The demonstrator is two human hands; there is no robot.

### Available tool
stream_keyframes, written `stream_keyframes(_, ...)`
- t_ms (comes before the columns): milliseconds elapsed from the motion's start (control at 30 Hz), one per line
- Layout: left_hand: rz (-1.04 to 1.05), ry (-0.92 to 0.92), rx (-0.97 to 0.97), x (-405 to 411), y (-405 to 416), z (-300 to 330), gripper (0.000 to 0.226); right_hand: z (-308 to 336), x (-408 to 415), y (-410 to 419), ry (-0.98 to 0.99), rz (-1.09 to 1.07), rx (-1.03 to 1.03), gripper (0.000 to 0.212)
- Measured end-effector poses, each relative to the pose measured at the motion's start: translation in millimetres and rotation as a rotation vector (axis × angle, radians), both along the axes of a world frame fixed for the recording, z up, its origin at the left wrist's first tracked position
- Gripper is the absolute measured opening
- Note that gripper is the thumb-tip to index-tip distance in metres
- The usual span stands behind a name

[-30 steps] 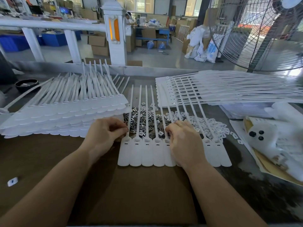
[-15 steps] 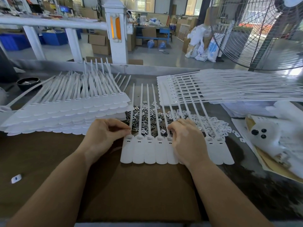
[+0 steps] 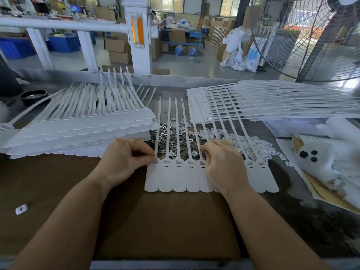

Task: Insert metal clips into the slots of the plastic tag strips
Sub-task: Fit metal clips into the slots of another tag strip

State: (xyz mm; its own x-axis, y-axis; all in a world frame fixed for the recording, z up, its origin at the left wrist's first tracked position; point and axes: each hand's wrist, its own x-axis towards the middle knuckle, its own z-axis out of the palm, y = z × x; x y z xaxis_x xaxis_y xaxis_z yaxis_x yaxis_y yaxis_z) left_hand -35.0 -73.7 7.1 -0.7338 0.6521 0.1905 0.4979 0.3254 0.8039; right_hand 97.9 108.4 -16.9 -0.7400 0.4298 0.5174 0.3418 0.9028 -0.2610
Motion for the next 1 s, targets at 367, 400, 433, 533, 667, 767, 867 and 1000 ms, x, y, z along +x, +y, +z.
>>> stream_keyframes(367,-0.100,0.098,-0.023,-0.1,-3.8,1.2,0.013,0.0,-0.1,0.2,-0.009,0.000,-0.009,0.017)
stream_keyframes(400,-0.104,0.103,-0.031,-0.5,-3.8,1.1,0.014,0.1,-0.3,-0.1,-0.010,-0.001,-0.008,0.017)
stream_keyframes(433,-0.106,0.104,-0.039,-0.7,-3.9,0.9,0.015,0.0,0.0,0.0,-0.012,-0.002,-0.007,0.017)
stream_keyframes(533,-0.107,0.098,-0.051,-1.3,-4.5,0.2,0.017,-0.5,0.9,0.4,-0.012,-0.004,-0.004,0.017)
stream_keyframes(667,-0.128,0.063,-0.058,-1.7,-6.0,0.7,0.015,-0.4,0.4,0.8,-0.029,-0.006,-0.003,0.018)
stream_keyframes(767,-0.141,0.031,-0.059,-2.0,-6.6,1.6,0.015,0.3,0.6,0.8,-0.028,-0.010,-0.002,0.018)
stream_keyframes(867,-0.139,0.021,-0.054,-1.9,-6.5,2.9,0.014,0.5,0.6,0.8,-0.031,-0.013,-0.002,0.018)
stream_keyframes(1000,-0.110,-0.013,-0.008,-1.6,-6.1,3.3,0.012,0.5,-0.2,1.2,-0.033,-0.008,-0.008,0.018)
